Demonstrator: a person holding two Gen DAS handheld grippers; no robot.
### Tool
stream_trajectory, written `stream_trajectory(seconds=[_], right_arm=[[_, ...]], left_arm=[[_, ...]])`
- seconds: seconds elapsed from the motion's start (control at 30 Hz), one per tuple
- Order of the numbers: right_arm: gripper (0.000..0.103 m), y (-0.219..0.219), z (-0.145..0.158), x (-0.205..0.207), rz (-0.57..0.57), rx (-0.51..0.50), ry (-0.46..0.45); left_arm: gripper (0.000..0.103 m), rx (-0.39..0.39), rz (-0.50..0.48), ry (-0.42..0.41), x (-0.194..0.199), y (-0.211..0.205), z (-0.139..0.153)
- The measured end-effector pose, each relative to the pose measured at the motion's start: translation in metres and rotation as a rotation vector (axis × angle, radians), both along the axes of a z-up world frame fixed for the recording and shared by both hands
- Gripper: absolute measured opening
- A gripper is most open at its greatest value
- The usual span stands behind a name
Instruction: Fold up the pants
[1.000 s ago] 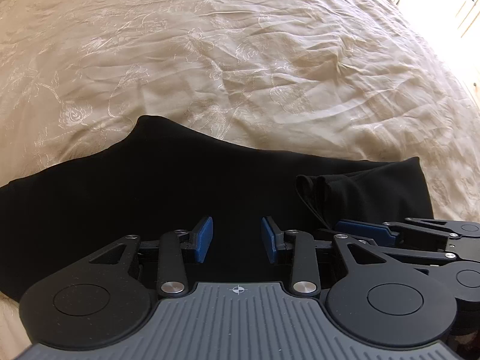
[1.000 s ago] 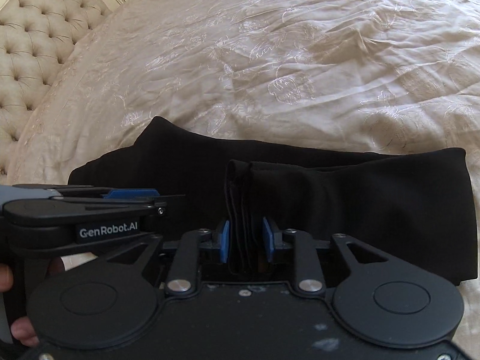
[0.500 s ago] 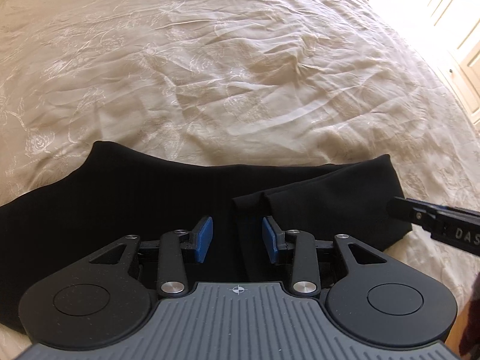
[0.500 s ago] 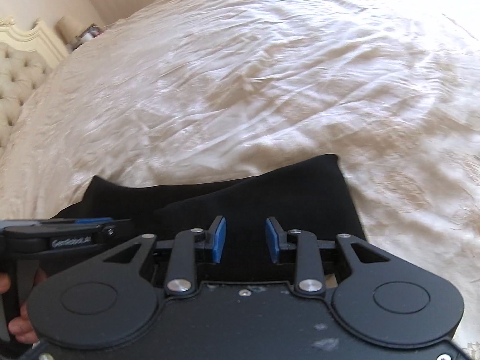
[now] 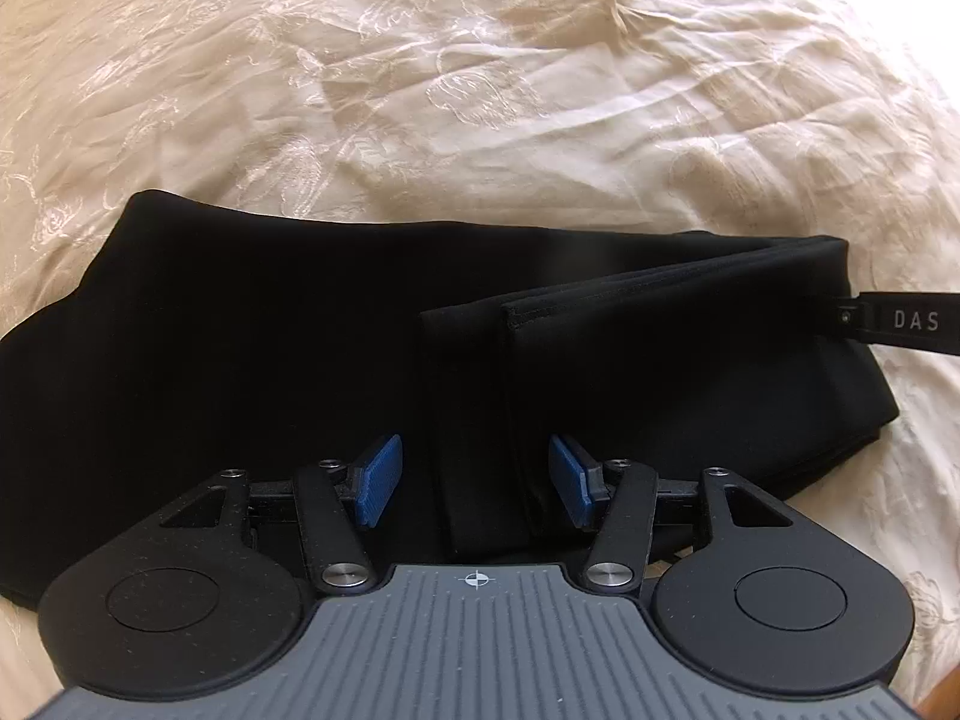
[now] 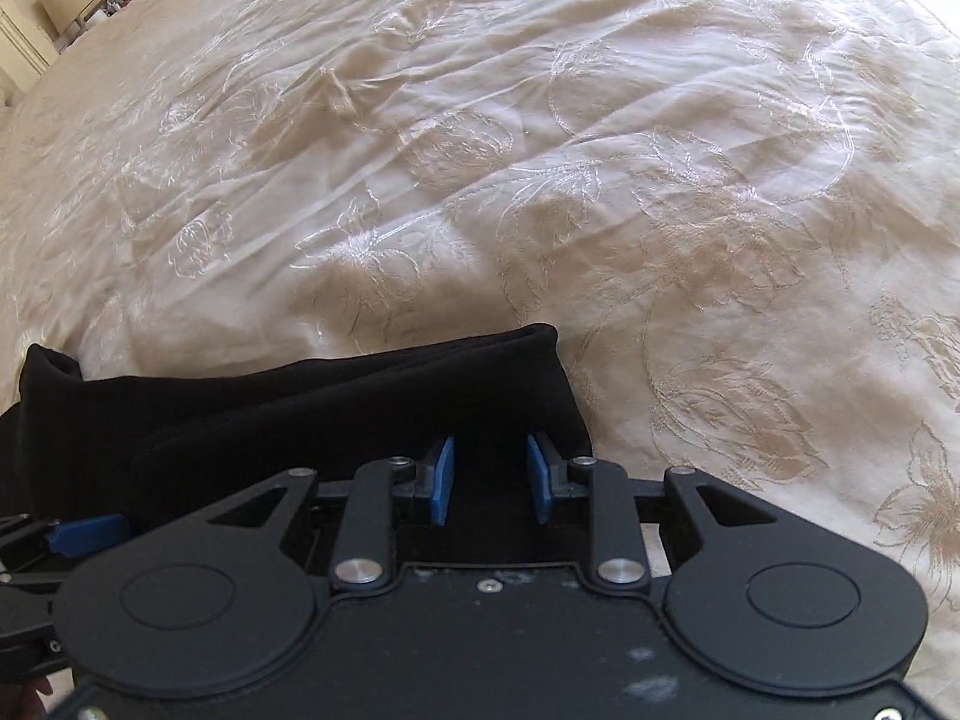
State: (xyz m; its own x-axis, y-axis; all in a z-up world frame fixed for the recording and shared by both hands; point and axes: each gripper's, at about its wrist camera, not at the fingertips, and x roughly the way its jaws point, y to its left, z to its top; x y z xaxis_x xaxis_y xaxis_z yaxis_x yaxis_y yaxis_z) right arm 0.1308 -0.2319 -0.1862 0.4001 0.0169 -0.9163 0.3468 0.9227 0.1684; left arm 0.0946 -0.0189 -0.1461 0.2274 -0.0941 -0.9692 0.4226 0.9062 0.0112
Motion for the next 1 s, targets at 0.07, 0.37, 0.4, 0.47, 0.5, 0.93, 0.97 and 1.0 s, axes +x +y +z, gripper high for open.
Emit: stream_trajectory(seconds=[0.07,0.37,0.4,0.47,0.5,0.93,0.97,1.0], right_arm=[[0.03,0.001,-0.001,0.0,0.017,-0.001,-0.003],[0.039,0.0,-0.001,-0.001,0.107,0.012,-0.02],[0.043,0.002,0.0,0.0,0.122,0.012,-0.018],[0.05,0.004,0.0,0.001,0.147,0.012,-0.013],[0.052,0.007,0.0,0.002,0.156,0.007,-0.008],[0.066,0.033,-0.007,0.009,0.114,-0.102,-0.002],[0.066,0.035,-0.007,0.01,0.112,-0.11,-0.001],[0.067,0.036,-0.008,0.01,0.109,-0.116,0.001]], left_arm=[[0.052,0.022,0.042,-0.041,-0.004,0.007,0.009],[0.052,0.019,0.348,-0.06,-0.029,0.101,0.04],[0.052,0.024,0.384,-0.06,-0.032,0.113,0.043],[0.052,0.033,0.447,-0.057,-0.038,0.134,0.047],[0.052,0.04,0.471,-0.056,-0.041,0.143,0.048],[0.052,0.107,0.465,0.045,-0.025,0.184,0.011],[0.053,0.101,0.455,0.061,-0.024,0.187,0.006],[0.054,0.093,0.448,0.072,-0.023,0.189,0.003]])
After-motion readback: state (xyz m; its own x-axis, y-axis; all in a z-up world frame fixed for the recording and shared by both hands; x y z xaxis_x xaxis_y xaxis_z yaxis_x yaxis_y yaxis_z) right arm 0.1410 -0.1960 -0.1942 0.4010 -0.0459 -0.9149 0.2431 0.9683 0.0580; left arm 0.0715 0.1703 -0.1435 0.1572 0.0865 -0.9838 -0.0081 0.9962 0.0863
